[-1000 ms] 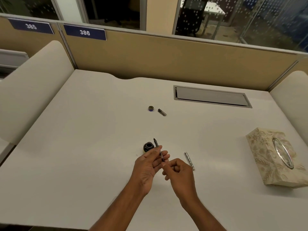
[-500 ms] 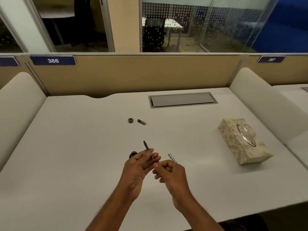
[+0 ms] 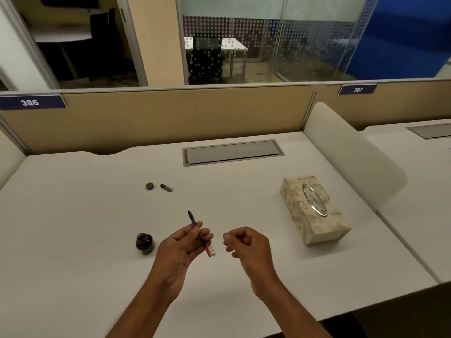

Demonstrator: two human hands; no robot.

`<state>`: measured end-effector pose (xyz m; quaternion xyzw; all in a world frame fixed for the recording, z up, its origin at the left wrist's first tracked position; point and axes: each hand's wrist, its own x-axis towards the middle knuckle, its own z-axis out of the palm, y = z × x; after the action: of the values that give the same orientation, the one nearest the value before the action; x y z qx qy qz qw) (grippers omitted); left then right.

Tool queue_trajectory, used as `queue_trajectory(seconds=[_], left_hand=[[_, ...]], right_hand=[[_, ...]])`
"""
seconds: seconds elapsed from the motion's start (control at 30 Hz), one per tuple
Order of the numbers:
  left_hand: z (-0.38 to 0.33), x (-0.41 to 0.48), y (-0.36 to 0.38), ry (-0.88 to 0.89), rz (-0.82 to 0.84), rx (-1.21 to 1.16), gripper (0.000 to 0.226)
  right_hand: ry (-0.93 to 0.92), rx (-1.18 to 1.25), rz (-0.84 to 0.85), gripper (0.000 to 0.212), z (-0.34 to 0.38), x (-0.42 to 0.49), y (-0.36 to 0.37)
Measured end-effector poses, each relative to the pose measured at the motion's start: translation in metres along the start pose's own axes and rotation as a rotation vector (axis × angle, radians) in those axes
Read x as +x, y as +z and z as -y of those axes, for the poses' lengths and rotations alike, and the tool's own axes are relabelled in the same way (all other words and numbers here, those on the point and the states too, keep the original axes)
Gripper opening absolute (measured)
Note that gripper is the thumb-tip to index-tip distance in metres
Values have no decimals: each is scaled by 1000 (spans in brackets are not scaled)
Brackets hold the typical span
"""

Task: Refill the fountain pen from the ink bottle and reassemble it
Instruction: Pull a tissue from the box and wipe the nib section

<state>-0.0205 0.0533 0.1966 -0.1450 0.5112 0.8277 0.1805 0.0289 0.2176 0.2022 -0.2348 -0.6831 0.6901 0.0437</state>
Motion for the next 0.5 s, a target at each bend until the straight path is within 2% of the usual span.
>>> queue_trajectory(seconds=[0.13, 0.27, 0.37, 0.5], left_hand=[[32, -3, 47, 18, -46, -19, 24], [57, -4, 85, 39, -97, -24, 24], [69, -5, 106, 54, -114, -9, 23], [79, -4, 130, 58, -130, 24, 21]], right_hand=[[-96, -36, -102, 5, -6, 48, -85], [-221, -175, -258, 9, -12, 96, -157], [-338, -291, -364, 9, -11, 123, -193], [-365, -340, -433, 9, -18, 151, -217]])
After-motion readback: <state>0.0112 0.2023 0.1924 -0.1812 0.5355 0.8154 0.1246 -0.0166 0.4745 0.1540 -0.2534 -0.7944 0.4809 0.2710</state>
